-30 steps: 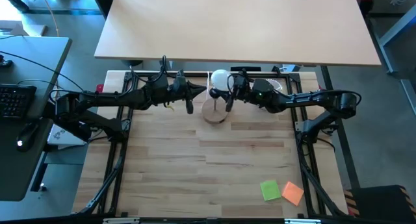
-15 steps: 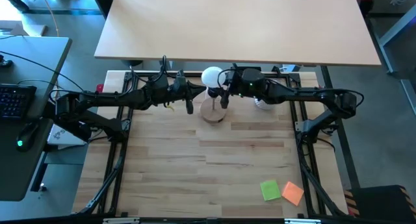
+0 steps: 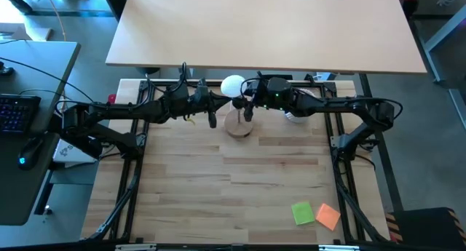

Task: Screw lightbulb
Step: Insert the lightbulb into the lamp

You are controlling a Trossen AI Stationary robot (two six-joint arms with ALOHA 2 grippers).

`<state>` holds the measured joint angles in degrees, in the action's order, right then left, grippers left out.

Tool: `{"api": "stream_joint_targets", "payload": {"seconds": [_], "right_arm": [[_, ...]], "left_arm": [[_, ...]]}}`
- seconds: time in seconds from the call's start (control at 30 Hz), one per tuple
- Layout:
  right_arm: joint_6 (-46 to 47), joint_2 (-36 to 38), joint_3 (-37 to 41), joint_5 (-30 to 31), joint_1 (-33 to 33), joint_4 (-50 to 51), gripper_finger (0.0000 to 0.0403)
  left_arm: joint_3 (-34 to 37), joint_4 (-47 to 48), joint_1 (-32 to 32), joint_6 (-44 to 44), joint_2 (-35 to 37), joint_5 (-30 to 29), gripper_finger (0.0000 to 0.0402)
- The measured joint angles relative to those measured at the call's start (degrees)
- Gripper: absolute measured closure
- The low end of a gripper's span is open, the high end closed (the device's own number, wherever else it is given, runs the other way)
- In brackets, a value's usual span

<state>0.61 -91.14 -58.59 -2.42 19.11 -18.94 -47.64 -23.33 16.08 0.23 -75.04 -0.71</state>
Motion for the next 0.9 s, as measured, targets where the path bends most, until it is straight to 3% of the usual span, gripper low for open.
{"api": "stream_joint_targets", "payload": {"seconds": [0.6, 0.9], "right_arm": [[1.73, -0.37, 0.46, 2.88, -0.35, -3.97, 0.0256], [6.93, 0.53, 13.92, 2.61, 1.21, -30.2, 0.0259]], "left_arm": [[0.0, 4.19, -1.44, 0.45, 0.0, -1.67, 0.0401], [0.01, 4.6, -4.49, 2.35, -0.06, -6.52, 0.0401]]}}
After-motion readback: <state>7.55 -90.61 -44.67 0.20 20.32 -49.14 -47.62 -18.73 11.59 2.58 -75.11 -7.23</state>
